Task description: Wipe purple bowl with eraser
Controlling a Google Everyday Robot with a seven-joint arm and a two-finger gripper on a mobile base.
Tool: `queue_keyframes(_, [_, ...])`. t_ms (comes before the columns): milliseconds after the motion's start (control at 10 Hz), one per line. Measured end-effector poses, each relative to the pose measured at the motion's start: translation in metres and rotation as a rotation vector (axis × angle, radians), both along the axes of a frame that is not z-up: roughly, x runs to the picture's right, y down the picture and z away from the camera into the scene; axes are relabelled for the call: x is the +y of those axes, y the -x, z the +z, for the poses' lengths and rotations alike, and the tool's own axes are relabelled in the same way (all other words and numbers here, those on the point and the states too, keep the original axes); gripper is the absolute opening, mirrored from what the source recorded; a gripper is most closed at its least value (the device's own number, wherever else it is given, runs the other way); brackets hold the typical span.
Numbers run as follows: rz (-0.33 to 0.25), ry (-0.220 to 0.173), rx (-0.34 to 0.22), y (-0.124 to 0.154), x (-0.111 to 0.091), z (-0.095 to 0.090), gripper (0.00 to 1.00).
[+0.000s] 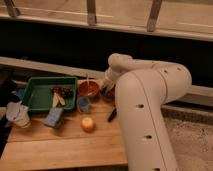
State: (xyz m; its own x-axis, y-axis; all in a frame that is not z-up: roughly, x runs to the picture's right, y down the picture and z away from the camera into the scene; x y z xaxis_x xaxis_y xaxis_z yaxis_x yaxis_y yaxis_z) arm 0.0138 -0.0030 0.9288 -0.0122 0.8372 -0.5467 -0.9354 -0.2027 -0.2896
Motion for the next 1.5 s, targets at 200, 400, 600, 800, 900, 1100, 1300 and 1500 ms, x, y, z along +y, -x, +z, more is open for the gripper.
queue_keyframes(200, [0.013,0.009,0.027,-0.022,0.008,-0.005,0.00])
queue_keyframes(400, [0.022,-0.002,0.077,-0.039,-0.002,-0.001,0.00])
queue_keyframes(600, [0.021,-0.006,0.095,-0.045,-0.015,0.008,0.00])
queue_keyframes(800, [0.007,-0.010,0.065,-0.030,-0.021,0.013,0.00])
queue_keyframes(900, [-0.001,-0.010,0.042,-0.019,-0.021,0.012,0.00])
queue_keyframes(1100, [-0.012,-0.002,-0.013,-0.002,-0.010,0.004,0.00])
queue_keyframes(1300, [-0.026,0.005,-0.030,0.006,0.001,-0.004,0.00])
queue_keyframes(1500, [-0.019,0.014,-0.008,-0.005,0.011,-0.012,0.00])
